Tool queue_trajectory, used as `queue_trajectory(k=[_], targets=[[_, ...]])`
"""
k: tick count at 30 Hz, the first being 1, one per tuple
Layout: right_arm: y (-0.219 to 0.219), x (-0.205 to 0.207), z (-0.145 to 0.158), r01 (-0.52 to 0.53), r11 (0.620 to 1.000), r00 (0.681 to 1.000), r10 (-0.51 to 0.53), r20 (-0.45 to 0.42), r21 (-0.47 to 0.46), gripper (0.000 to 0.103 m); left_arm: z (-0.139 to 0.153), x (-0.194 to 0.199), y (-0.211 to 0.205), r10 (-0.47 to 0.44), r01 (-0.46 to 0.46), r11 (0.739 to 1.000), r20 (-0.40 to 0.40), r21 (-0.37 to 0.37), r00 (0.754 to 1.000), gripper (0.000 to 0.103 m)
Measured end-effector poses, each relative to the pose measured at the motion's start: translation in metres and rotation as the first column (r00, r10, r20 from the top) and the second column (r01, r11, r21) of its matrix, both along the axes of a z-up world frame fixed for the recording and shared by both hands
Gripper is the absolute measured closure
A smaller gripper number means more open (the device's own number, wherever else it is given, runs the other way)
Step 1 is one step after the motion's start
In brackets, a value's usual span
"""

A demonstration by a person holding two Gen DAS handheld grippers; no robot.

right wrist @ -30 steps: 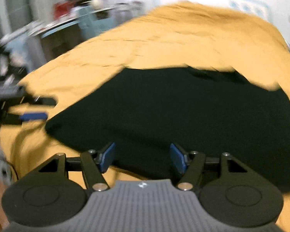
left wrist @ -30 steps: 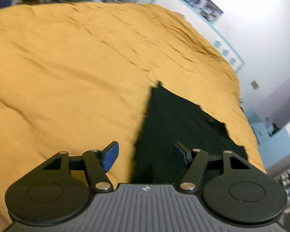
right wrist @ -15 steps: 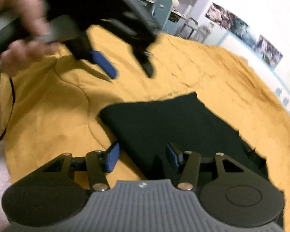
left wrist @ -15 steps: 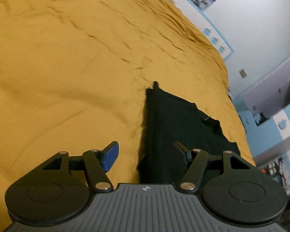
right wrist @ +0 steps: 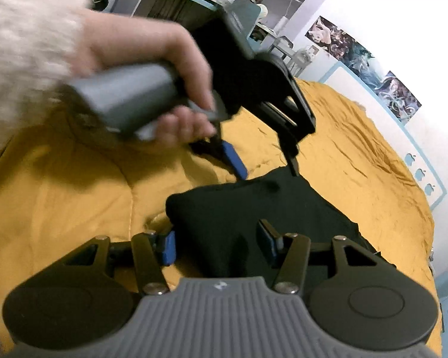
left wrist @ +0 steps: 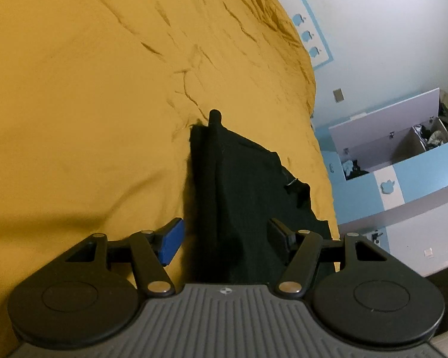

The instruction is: Fold small clothes

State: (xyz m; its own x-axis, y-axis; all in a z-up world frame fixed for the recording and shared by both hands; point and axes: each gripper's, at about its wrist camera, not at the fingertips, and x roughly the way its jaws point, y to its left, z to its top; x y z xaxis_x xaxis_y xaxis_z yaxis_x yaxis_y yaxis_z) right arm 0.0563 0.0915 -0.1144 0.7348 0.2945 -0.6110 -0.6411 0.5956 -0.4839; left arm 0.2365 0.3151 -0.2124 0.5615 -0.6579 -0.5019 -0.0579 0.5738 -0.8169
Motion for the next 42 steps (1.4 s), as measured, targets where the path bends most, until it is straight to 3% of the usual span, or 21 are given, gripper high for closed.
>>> queue_trajectory(k=[6,13,16,17,18,20,22,23,26,30,35,38,42], targets=[[0.0,0.013,0.0,0.019,0.999,0.999,-0.018,-0.048,0.033,0.049,-0.017,0.046,-0.01,-0.049,0.048,0.999,-0.049,-0.017,0.998,0.029],[0.004,0.017,-0.003,0.019,0.999,0.999,-0.018,-0.028,0.036,0.047,-0.039,0.081,-0.005,-0.038,0.016,0.983,-0.115,-0.181,0.993,0.029],[0.006,0.016,-0.004,0.012,0.999,1.0,-0.012,-0.012,0.037,0.048,-0.043,0.083,-0.004,-0.028,0.001,0.977,-0.128,-0.211,0.991,0.029],[0.006,0.015,-0.005,0.006,0.999,1.0,-0.005,-0.009,0.039,0.05,-0.043,0.082,-0.005,-0.03,0.005,0.979,-0.12,-0.202,0.992,0.033],[0.006,0.015,-0.005,0.001,0.999,1.0,0.0,-0.012,0.042,0.052,-0.041,0.08,-0.008,-0.042,0.024,0.984,-0.103,-0.174,0.994,0.048],[0.007,0.013,-0.007,-0.004,0.999,1.0,0.006,-0.025,0.05,0.061,-0.04,0.078,-0.011,-0.06,0.051,0.992,-0.083,-0.112,0.995,0.067],[0.008,0.015,-0.007,-0.011,0.998,0.999,0.013,-0.036,0.054,0.067,-0.041,0.076,-0.008,-0.057,0.046,0.991,-0.085,-0.129,0.995,0.075],[0.008,0.014,-0.007,-0.011,0.998,0.999,0.013,-0.042,0.058,0.075,-0.043,0.074,-0.007,-0.045,0.03,0.988,-0.096,-0.151,0.994,0.079],[0.006,0.013,-0.006,-0.001,0.997,0.999,0.003,-0.039,0.072,0.09,-0.042,0.07,-0.004,-0.027,0.008,0.983,-0.1,-0.184,0.995,0.083],[-0.008,0.013,0.002,0.03,0.99,0.998,-0.021,-0.063,0.137,0.098,-0.031,0.066,-0.005,0.01,-0.029,0.975,-0.087,-0.218,0.996,0.086],[-0.033,0.018,0.025,0.089,0.969,0.993,-0.069,-0.092,0.232,0.101,-0.006,0.059,-0.017,0.082,-0.092,0.988,-0.087,-0.12,0.993,0.087],[-0.055,0.023,0.041,0.14,0.947,0.988,-0.112,-0.11,0.289,0.102,0.011,0.06,-0.025,0.072,-0.079,0.99,-0.063,-0.119,0.995,0.087],[-0.09,0.024,0.059,0.195,0.914,0.979,-0.161,-0.125,0.357,0.103,0.044,0.062,-0.048,0.067,-0.069,0.996,-0.041,-0.054,0.997,0.087]])
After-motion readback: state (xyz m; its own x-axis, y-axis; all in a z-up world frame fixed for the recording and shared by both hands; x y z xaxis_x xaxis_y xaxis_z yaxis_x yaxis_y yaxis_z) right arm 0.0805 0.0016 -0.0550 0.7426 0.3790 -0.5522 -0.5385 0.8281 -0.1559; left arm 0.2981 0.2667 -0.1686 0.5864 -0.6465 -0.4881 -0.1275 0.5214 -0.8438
